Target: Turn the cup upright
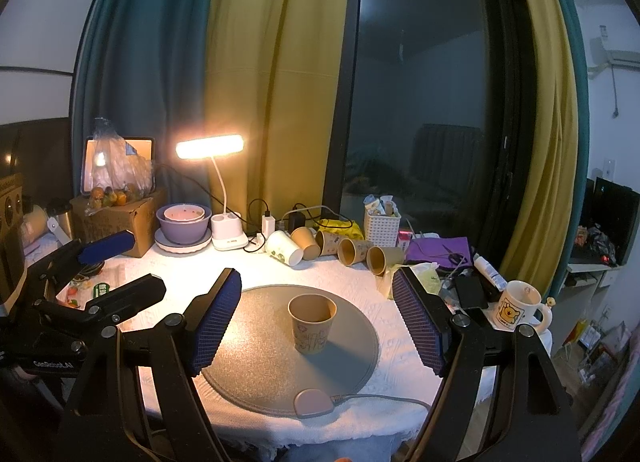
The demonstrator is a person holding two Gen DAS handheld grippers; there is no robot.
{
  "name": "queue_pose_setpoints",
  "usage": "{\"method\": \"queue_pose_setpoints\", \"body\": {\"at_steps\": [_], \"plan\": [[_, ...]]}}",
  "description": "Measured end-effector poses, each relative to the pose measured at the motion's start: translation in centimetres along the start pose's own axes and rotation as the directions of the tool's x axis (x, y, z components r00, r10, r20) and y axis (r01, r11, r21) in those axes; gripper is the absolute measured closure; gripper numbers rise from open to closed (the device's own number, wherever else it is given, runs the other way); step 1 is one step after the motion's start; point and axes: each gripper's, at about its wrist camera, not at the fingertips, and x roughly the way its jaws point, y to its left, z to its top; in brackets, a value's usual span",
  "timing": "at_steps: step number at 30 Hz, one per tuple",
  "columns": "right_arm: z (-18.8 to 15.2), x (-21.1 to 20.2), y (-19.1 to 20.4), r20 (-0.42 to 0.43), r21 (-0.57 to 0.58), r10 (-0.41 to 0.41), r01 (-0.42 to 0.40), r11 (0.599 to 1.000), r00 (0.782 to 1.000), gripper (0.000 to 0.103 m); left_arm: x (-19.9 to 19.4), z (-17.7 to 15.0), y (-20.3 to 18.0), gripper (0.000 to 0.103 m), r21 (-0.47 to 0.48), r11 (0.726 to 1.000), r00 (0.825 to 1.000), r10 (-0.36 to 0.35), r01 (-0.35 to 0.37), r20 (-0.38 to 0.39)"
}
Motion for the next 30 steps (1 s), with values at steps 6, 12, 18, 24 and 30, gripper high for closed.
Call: {"method": "queue_pose_setpoints", "body": {"at_steps": [6,12,18,24,30], "plan": [[-0.12,0.15,0.02,-0.005,0.002,0.003,-0.003,1.0,1.0,0.022,0.02,-0.07,-0.14,0.012,0.001,1.0,1.0,0.003,-0.003,-0.014],[-0.14,0.28,0.02,-0.007,0.002,0.003,-0.003,1.0,1.0,0.022,0.16,-0.23,-0.45,0.012,0.011,1.0,1.0,0.013,-0.013,-0.023],[-0.33,0.39,0.08,-0.012,0.005,0.006,-0.005,1.0,1.0,0.022,0.29,-0.24,-0.19,0.012,-0.004,1.0,0.999,0.018,-0.019,-0.028],[-0.44,0.49,0.08,-0.018,0.01,0.005,-0.004,1.0,1.0,0.022,0.5,-0.39,-0.31,0.012,0.001,1.0,0.999,0.032,-0.032,-0.032],[-0.42,0.65,-0.14,-0.024,0.014,0.006,-0.005,1.0,1.0,0.022,0.63,-0.39,-0.24,0.012,-0.001,1.0,0.999,0.031,-0.031,-0.035]]}}
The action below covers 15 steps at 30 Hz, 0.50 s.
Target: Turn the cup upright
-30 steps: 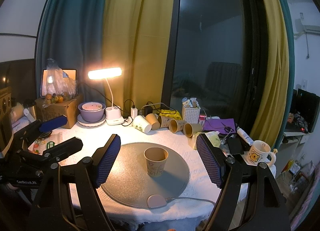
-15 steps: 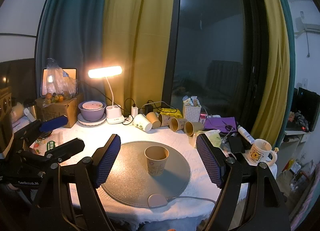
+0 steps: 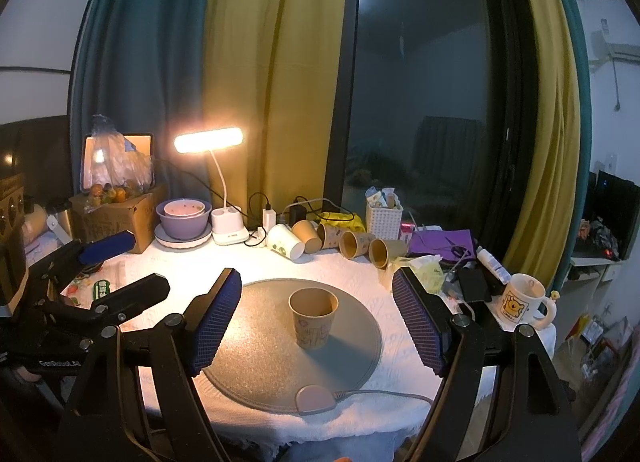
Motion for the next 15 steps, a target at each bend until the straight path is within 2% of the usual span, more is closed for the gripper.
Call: {"method": "queue_pose_setpoints", "body": {"at_steps": [15], "plan": [[-0.09,0.15,-0.07,-0.005,0.002,-0.001,0.001,1.0,1.0,0.022,0.12,-0.11,-0.28,0.012,0.003,1.0,1.0,-0.006,0.006,-0.004]]}}
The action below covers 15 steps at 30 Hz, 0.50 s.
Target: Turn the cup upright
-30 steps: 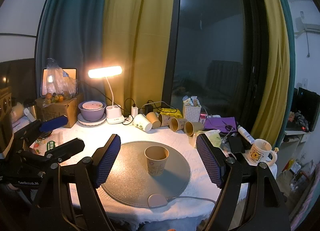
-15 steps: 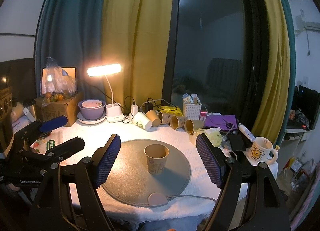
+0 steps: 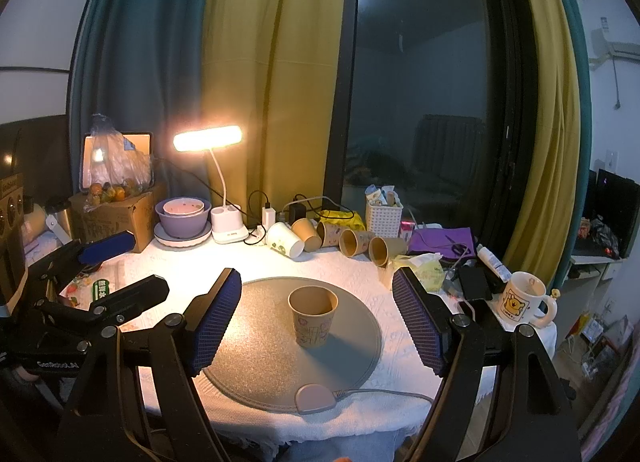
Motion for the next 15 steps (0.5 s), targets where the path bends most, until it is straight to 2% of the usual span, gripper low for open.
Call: {"method": "queue_pose_setpoints", "body": {"at_steps": [15], "plan": [[-0.1,0.0,-0.03,-0.001,0.002,0.0,0.0,1.0,1.0,0.022,0.03,0.03,0.05,0.012,0.0,1.0,1.0,-0.001,0.001,-0.001]]}}
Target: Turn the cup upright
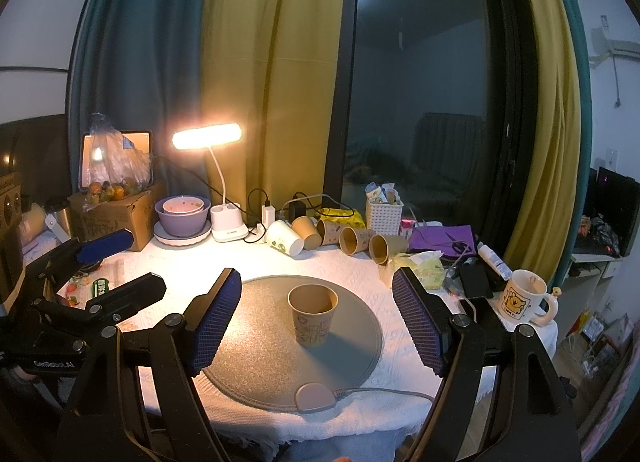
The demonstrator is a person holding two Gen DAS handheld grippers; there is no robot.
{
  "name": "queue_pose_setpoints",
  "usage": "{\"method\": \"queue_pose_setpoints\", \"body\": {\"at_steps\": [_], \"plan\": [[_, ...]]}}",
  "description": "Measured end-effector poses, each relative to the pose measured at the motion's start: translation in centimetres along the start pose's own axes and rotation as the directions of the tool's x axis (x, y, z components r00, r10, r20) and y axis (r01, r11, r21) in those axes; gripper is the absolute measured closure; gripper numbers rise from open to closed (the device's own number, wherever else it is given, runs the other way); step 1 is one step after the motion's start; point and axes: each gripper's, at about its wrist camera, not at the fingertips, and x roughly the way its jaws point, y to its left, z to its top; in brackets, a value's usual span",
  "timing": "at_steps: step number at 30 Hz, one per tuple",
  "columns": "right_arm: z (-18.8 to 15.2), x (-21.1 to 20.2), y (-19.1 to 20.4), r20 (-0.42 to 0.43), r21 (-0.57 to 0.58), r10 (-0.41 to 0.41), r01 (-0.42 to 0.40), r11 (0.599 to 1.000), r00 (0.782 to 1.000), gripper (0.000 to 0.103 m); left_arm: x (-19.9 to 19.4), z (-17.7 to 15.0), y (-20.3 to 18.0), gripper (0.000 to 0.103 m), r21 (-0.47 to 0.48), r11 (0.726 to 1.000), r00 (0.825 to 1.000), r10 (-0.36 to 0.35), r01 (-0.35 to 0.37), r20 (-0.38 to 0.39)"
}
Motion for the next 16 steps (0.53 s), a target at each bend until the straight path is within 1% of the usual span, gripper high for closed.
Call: {"method": "queue_pose_setpoints", "body": {"at_steps": [11,14,16], "plan": [[0.05,0.03,0.02,-0.002,0.0,0.0,0.0,1.0,1.0,0.022,-0.01,0.02,-0.04,0.012,-0.001,1.0,1.0,0.0,0.0,-0.001],[0.04,-0.05,0.02,-0.003,0.001,0.001,-0.001,1.0,1.0,0.022,-0.21,-0.03,-0.24,0.012,0.009,1.0,1.0,-0.007,0.007,0.017],[0.08,0.02,0.01,-0.002,0.001,0.001,-0.001,1.0,1.0,0.022,-0.31,-0.13,-0.63,0.012,0.03,1.0,0.999,0.001,-0.001,0.032]]}}
